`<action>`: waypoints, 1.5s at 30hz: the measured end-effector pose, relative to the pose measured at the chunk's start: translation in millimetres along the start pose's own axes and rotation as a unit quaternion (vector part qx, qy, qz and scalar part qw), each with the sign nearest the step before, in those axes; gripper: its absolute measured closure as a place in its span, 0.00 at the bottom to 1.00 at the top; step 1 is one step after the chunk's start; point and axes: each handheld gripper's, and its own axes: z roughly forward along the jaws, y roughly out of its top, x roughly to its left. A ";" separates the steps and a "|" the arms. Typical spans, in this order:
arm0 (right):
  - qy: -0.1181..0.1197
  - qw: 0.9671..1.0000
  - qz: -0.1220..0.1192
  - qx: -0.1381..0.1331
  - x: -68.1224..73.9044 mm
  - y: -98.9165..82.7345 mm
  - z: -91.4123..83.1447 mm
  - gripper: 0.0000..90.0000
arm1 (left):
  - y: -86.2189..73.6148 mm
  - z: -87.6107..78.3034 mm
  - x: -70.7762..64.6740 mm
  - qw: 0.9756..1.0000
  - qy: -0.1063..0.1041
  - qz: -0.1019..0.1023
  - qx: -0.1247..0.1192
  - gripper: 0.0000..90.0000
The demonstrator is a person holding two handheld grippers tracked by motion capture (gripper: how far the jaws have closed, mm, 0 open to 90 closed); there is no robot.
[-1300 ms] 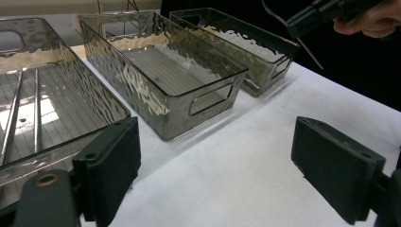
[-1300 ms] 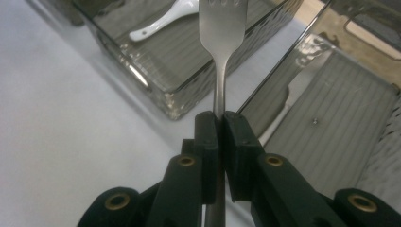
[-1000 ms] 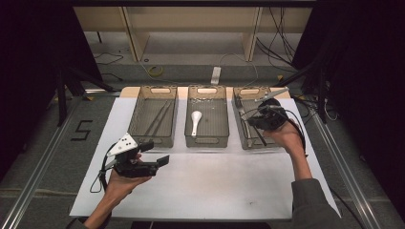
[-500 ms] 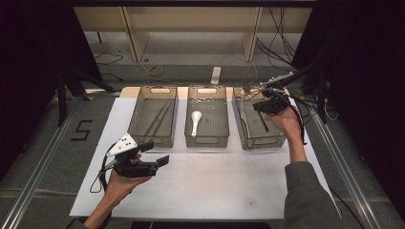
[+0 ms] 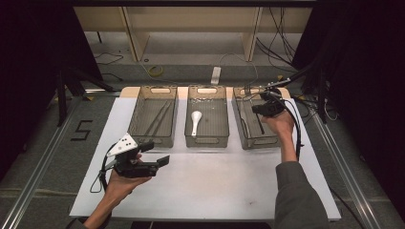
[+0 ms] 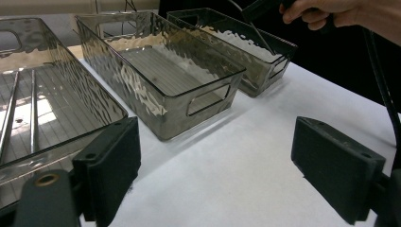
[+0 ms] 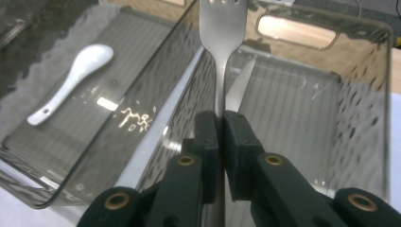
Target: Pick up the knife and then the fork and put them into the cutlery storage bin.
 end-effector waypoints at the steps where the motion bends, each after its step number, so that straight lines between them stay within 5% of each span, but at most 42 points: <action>1: -0.003 1.000 -0.001 0.002 0.7 -1.3 2.5 0.95 | 0.0 0.0 -0.1 1.000 0.000 0.000 0.000 0.18; 34: -0.005 0.999 0.038 0.010 0.9 -21.2 25.4 0.93 | -0.2 0.3 -0.5 1.000 0.000 0.000 0.000 0.18; 38: 0.008 0.998 0.055 0.008 0.4 -21.7 23.8 0.83 | -0.1 0.4 -0.6 1.000 0.000 0.000 0.000 0.18; 45: 0.024 0.999 0.045 -0.011 4.7 -20.4 12.4 0.71 | -0.1 0.2 0.1 1.000 0.001 -0.002 0.000 0.18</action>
